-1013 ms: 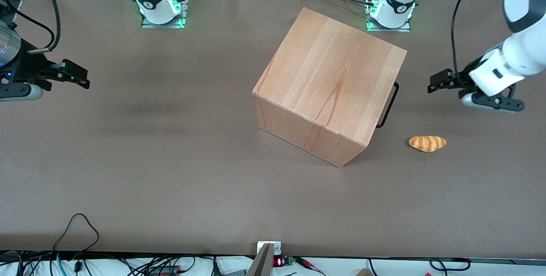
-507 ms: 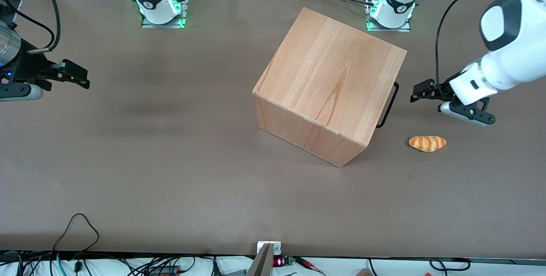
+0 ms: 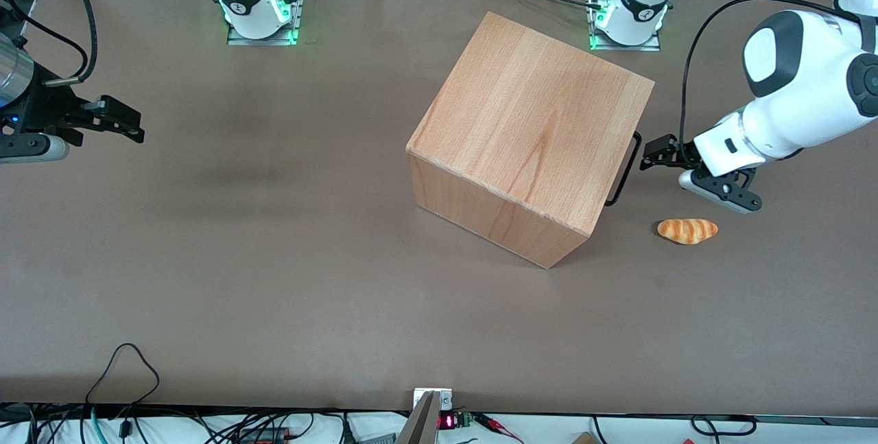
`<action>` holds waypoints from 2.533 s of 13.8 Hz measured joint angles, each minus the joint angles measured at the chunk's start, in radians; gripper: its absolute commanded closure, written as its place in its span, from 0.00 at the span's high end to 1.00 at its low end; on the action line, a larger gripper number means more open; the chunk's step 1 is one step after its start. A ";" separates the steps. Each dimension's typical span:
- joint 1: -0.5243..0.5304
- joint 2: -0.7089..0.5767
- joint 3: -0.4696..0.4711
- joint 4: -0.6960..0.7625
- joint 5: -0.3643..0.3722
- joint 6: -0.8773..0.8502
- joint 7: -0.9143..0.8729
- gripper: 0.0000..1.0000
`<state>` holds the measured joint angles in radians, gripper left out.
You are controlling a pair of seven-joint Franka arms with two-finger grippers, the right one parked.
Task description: Open top drawer with left arm
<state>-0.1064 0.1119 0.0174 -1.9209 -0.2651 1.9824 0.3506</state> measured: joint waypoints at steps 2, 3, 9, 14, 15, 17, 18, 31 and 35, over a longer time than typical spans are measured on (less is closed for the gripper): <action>-0.007 0.002 -0.004 0.000 -0.016 0.003 0.002 1.00; -0.008 0.002 -0.005 0.000 -0.022 0.003 0.003 1.00; -0.009 0.019 -0.011 -0.022 -0.060 0.044 0.009 1.00; -0.010 0.042 -0.019 -0.029 -0.061 0.095 0.009 1.00; -0.011 0.047 -0.020 -0.031 -0.061 0.107 0.009 1.00; -0.014 0.057 -0.022 -0.035 -0.062 0.122 0.009 1.00; -0.015 0.062 -0.023 -0.036 -0.062 0.128 0.009 1.00; -0.015 0.079 -0.010 -0.040 -0.066 0.196 0.045 1.00; -0.002 0.086 0.044 -0.040 -0.069 0.290 0.107 1.00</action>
<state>-0.1088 0.1974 0.0612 -1.9605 -0.3341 2.2720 0.4581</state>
